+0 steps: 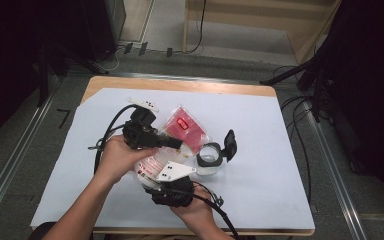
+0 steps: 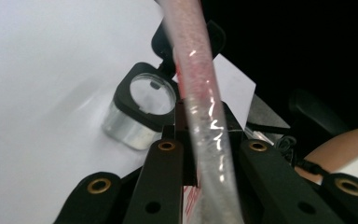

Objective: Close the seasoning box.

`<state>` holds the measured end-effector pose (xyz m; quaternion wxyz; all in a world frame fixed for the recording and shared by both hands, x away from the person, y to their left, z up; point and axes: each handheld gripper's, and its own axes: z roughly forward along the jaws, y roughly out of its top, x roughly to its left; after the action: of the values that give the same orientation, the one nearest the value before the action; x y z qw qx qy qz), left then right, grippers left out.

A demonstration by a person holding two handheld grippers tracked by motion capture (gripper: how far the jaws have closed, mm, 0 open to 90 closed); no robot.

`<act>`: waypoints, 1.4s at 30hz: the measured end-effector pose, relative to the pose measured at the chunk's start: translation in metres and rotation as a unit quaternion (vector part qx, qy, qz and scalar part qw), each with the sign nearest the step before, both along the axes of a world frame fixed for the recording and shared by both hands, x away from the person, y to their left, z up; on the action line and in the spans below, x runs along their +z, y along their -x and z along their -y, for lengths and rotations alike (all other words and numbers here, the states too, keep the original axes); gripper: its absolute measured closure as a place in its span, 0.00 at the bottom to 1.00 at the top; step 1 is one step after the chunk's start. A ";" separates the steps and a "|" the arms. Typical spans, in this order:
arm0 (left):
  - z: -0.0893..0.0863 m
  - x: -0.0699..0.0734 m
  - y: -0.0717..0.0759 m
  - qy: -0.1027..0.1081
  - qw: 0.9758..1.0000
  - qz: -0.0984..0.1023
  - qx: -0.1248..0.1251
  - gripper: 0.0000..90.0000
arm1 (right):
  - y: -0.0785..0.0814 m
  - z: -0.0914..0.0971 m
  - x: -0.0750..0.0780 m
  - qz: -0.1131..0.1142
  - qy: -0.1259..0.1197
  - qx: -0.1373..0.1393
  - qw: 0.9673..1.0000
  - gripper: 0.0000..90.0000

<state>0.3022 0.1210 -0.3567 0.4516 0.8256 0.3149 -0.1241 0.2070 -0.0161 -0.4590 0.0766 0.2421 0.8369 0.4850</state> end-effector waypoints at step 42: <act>0.018 -0.004 0.001 -0.047 0.999 -0.023 0.015 0.78 | -0.002 0.006 -0.006 -0.063 -0.039 0.001 0.997 0.67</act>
<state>0.3014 0.1032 -0.3605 0.4068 0.8380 0.3431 -0.1210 0.2092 -0.0217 -0.4649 0.0138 0.2745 0.8207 0.5009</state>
